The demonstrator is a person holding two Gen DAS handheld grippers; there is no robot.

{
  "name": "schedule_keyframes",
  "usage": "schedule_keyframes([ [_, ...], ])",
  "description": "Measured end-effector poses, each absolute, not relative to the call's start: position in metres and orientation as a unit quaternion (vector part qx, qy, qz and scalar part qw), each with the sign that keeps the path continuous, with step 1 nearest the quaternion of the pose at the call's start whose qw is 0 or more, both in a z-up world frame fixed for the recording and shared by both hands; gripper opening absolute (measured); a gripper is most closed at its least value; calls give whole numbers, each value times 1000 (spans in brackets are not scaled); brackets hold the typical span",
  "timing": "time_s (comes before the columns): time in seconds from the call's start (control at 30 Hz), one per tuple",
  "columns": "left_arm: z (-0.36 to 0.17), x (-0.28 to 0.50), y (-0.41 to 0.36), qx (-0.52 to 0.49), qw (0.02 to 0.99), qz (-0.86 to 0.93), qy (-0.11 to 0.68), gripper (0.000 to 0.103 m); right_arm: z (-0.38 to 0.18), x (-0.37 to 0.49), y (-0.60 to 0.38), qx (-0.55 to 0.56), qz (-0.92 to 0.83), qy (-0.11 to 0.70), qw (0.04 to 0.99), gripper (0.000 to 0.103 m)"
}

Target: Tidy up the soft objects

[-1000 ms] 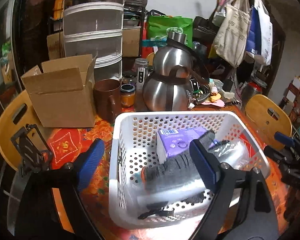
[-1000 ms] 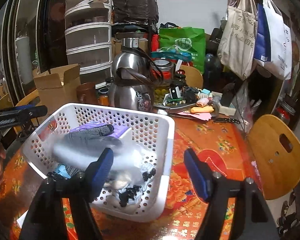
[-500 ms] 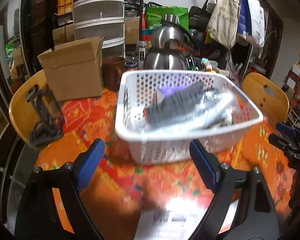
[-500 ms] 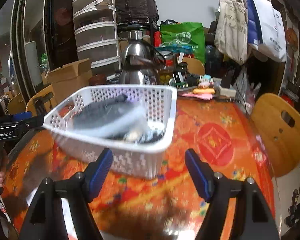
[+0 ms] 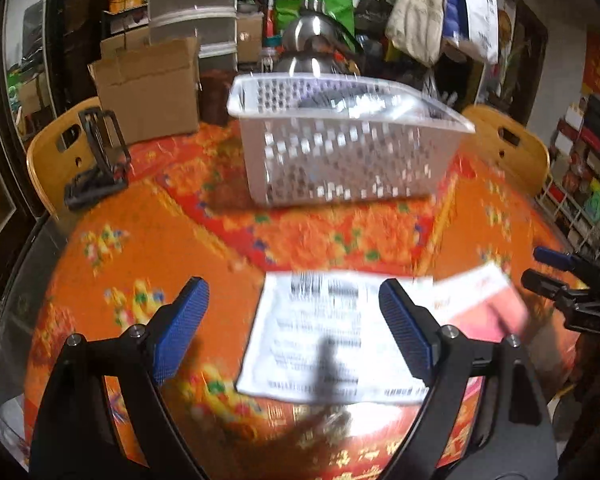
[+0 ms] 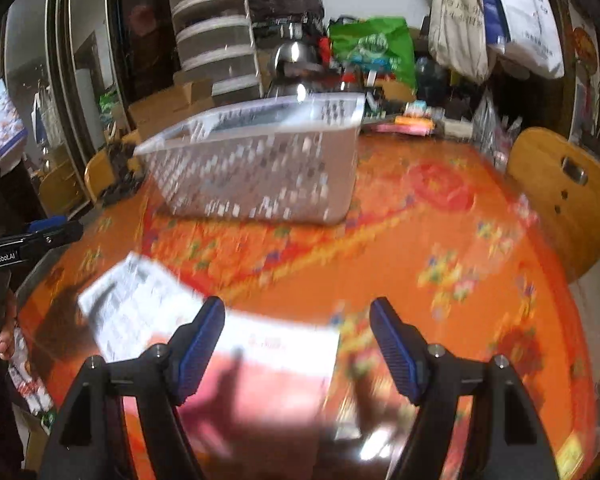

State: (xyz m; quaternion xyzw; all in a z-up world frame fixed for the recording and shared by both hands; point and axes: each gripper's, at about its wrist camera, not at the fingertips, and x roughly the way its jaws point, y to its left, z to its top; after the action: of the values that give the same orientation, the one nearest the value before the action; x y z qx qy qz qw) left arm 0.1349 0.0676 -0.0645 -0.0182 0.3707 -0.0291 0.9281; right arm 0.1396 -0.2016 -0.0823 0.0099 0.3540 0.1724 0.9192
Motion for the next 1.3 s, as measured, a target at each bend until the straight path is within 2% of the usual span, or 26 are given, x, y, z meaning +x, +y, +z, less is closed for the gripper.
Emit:
schedule_keyframes([
  [0.2, -95, 130, 75, -42, 914, -44, 400, 85, -116, 115, -204, 27, 183, 387, 903, 75],
  [0.47, -125, 136, 83, -50, 895, -61, 439, 86, -126, 107, -206, 46, 186, 397, 898, 77],
  [0.63, -129, 135, 69, -36, 897, -88, 431, 88, -129, 101, -192, 30, 194, 388, 900, 82],
  [0.93, -129, 136, 56, -30, 898, -119, 423, 86, -132, 96, -178, -15, 193, 383, 903, 81],
  [1.03, -127, 133, 52, -35, 900, -123, 417, 70, -135, 90, -171, -37, 192, 378, 905, 80],
  [1.1, -126, 134, 54, -46, 899, -130, 415, 46, -135, 89, -171, -39, 191, 376, 906, 76],
  [1.13, -126, 135, 57, -57, 897, -134, 417, 41, -135, 89, -171, -39, 192, 374, 906, 73],
  [1.17, -126, 136, 59, -65, 896, -137, 418, 32, -134, 88, -172, -41, 191, 373, 907, 67],
  [1.2, -127, 136, 62, -72, 894, -139, 419, 27, -134, 88, -173, -40, 191, 371, 908, 59],
  [1.23, -127, 136, 64, -74, 894, -140, 419, 26, -133, 88, -175, -38, 190, 370, 908, 52],
  [1.27, -127, 136, 65, -74, 894, -142, 419, 24, -132, 88, -178, -30, 193, 369, 909, 37],
  [1.3, -127, 136, 66, -75, 893, -143, 420, 23, -132, 88, -182, -18, 198, 368, 908, 30],
])
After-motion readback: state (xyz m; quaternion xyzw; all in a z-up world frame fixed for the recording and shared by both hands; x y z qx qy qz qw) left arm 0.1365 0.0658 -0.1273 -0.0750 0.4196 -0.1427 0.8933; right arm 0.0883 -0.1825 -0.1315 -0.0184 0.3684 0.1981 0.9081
